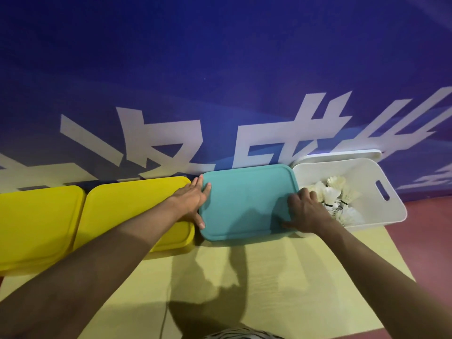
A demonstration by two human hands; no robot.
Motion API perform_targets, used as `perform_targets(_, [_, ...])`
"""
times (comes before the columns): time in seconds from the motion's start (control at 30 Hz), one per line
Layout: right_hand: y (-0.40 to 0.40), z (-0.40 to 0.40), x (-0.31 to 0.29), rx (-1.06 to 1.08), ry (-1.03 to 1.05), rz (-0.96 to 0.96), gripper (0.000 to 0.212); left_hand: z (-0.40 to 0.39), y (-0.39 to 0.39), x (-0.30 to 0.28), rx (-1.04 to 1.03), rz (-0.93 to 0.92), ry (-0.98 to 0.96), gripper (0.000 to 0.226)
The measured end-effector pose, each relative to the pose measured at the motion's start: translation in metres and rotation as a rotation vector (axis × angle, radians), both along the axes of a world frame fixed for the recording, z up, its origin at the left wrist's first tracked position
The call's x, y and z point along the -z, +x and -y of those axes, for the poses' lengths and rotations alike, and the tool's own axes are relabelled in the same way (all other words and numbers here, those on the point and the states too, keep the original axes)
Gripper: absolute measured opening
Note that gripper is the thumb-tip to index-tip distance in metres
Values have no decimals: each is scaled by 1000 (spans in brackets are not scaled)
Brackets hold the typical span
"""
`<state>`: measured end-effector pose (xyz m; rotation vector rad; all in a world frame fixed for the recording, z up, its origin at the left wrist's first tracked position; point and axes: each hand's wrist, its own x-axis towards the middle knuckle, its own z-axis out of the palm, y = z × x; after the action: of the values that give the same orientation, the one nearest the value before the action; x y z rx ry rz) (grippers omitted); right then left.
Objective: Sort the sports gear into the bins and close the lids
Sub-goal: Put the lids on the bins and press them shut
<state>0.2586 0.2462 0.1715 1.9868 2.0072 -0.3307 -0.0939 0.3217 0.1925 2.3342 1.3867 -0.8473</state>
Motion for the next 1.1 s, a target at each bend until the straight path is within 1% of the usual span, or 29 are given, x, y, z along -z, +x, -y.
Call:
perform_targets(0.07, [5,-10,-2,48,11,-54,108,-6,4,-1,-13,-11,-20,149])
perform_targets(0.1, [7,-18,-4,68,-15,-94,114,-8,6,-1,-16,-17,-31,150])
perform_targets(0.13, [9,-26,-5,72,-35,-128,112,-9,9,-1,-18,-23,-36,152])
perform_targets(0.17, [9,-34,-5,69,-28,-162,103,-10,11,-2,-22,-30,-37,153])
perform_targets(0.23, [8,-47,-3,98,39,-238,75,-11,15,-1,-26,-39,-41,153])
perform_targets(0.27, [5,-52,-2,125,67,-256,65,-12,16,-1,-27,-44,-44,153])
perform_targets(0.3, [2,-55,0,146,77,-249,60,-12,16,0,-26,-48,-46,154])
perform_targets(0.47, [-5,-59,8,190,61,-157,62,-14,16,1,-7,-54,-39,153])
perform_targets(0.6, [-1,-73,7,100,104,-103,38,-16,19,0,-9,-70,-41,154])
perform_targets(0.63, [0,-80,7,89,121,-115,37,-16,20,0,-11,-76,-41,154])
perform_targets(0.7, [0,-95,8,70,129,-148,45,-14,22,0,-6,-98,-34,155])
perform_targets(0.73, [-2,-101,8,53,122,-135,48,-12,23,-1,1,-107,-30,154])
perform_targets(0.77, [-5,-107,8,34,124,-113,48,-10,23,-1,5,-111,-24,153])
perform_targets(0.87, [-7,-119,5,16,192,-49,30,-9,23,-3,7,-111,-19,150])
perform_targets(0.97, [-7,-131,0,77,203,-59,36,-9,23,-4,13,-122,-26,150])
perform_targets(1.1, [-10,-144,-6,125,131,-80,37,-8,24,-2,43,-181,-7,148])
